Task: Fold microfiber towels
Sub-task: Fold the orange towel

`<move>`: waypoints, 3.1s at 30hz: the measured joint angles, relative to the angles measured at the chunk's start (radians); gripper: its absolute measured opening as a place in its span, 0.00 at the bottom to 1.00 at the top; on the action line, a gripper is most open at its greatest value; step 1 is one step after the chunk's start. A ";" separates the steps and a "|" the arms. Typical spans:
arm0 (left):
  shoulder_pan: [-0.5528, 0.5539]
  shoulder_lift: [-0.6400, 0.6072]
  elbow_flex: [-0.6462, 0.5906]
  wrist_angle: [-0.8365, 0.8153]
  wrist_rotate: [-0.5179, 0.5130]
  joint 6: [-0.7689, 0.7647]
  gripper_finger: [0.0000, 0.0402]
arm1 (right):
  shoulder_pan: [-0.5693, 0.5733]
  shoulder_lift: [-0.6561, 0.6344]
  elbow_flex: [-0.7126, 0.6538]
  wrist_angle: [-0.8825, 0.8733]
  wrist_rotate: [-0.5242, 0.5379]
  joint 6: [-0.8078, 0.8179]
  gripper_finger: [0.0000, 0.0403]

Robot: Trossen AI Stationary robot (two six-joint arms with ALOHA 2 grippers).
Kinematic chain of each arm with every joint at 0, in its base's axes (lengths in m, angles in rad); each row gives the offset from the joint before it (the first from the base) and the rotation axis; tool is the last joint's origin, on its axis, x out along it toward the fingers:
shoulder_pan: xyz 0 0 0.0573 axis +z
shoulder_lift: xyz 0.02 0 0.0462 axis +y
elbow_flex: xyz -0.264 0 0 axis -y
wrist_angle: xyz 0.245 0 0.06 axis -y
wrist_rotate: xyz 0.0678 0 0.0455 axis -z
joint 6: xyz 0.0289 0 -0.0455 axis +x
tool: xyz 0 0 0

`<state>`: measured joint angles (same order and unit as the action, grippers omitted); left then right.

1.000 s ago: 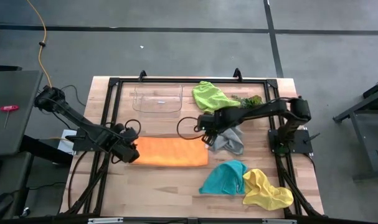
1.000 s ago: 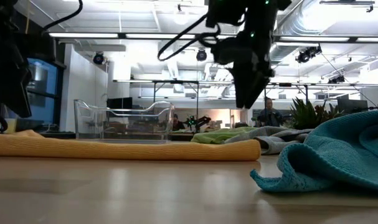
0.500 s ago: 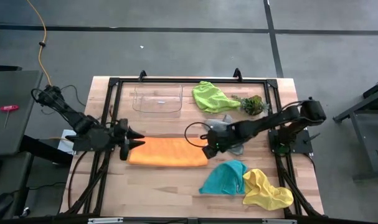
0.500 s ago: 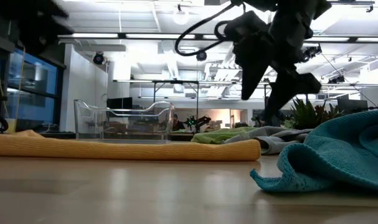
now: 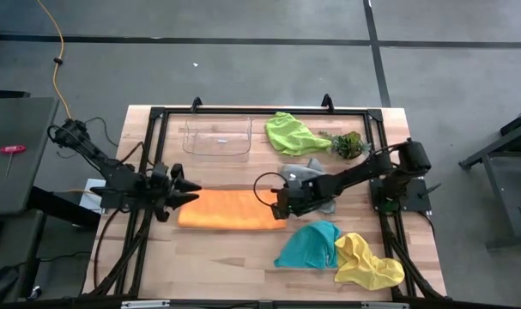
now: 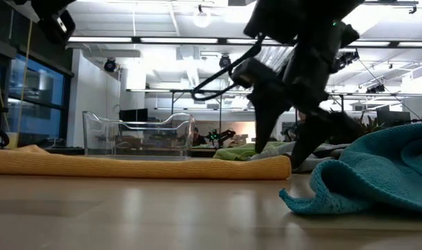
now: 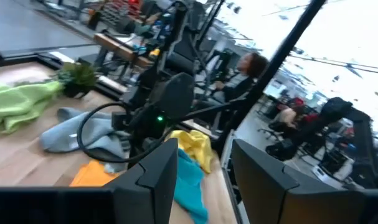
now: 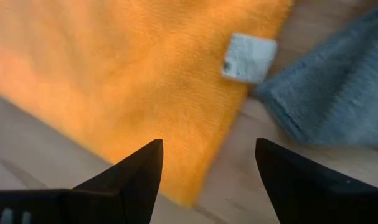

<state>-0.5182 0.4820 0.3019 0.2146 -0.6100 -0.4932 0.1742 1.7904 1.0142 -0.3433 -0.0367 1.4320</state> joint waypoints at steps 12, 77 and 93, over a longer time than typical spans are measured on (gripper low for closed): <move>0.000 -0.001 0.000 -0.008 -0.004 0.000 0.35 | 0.006 0.062 0.008 0.073 0.005 0.130 0.61; 0.000 -0.001 0.001 -0.047 -0.024 -0.006 0.35 | 0.050 0.025 0.167 0.318 0.203 -0.207 0.00; -0.088 0.016 0.001 -0.591 0.237 -0.514 0.27 | 0.001 0.263 0.430 0.318 0.155 -0.262 0.00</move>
<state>-0.6063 0.4976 0.3031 -0.3768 -0.3733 -1.0076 0.1756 2.0532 1.4440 -0.0257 0.1183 1.1697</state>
